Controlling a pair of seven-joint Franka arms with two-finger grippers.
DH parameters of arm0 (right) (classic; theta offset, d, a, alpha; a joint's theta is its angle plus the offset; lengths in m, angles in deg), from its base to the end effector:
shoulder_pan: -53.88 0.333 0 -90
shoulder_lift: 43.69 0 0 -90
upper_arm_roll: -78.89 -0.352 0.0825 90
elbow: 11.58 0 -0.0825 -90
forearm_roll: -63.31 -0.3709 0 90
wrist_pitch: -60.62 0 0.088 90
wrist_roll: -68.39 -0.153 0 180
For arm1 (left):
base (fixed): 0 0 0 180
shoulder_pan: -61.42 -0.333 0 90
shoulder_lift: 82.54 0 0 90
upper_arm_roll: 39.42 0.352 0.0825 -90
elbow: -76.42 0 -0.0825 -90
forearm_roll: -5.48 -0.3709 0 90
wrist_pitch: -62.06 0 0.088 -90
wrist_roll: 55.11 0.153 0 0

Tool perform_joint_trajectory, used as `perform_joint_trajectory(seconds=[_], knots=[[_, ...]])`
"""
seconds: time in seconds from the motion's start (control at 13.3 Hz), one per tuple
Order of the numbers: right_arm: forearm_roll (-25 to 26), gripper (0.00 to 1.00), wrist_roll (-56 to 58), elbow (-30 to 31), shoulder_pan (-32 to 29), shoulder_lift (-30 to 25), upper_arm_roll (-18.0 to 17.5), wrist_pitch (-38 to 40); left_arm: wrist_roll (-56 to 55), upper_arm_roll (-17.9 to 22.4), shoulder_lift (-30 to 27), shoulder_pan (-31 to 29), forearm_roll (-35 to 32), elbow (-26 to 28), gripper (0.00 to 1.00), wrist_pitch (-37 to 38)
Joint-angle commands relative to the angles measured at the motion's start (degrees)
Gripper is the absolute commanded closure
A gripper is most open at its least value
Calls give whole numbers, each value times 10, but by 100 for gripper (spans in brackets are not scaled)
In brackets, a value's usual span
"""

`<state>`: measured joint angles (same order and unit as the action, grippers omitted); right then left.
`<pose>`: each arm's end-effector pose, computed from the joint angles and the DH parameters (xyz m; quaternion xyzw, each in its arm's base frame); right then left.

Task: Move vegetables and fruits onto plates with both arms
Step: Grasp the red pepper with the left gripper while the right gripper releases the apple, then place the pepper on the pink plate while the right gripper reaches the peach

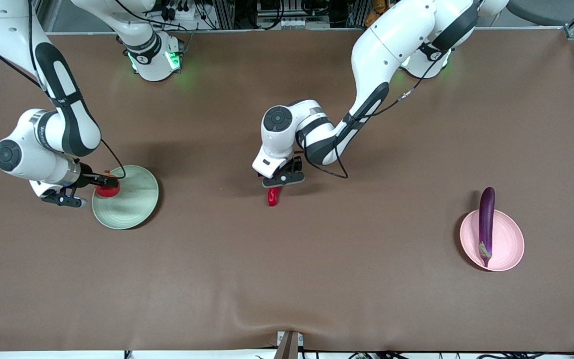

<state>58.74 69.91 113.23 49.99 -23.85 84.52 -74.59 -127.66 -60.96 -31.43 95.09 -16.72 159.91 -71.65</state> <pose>0.5340 -0.0866 0.2168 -0.9918 0.0984 0.0797 0.0166 0.4782 -0.5689 0.1644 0.9957 0.0884 0.0120 0.0263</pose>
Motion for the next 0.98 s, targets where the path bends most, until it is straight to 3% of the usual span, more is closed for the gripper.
perform_joint_trajectory(seconds=[0.0,0.08,0.23,0.45,0.68,0.9], knots=[[-32,0,-31,8,13,-7,-7,-10,-3,1,6,1,-4,-3,84,-9],[-32,0,-58,-1,31,-12,-7,7,1,1,2,0,-5,-3,100,-9],[-32,0,-105,-60,51,-16,-7,102,-2,1,-17,-18,-5,-1,100,0],[-32,0,-197,-183,90,-20,-7,268,26,-14,-94,-94,0,-3,100,95],[-52,0,-315,-244,147,-22,-10,340,152,-45,-154,-206,3,4,100,185],[-142,0,-408,-251,210,-30,-9,334,316,-110,-173,-374,15,17,100,225]])
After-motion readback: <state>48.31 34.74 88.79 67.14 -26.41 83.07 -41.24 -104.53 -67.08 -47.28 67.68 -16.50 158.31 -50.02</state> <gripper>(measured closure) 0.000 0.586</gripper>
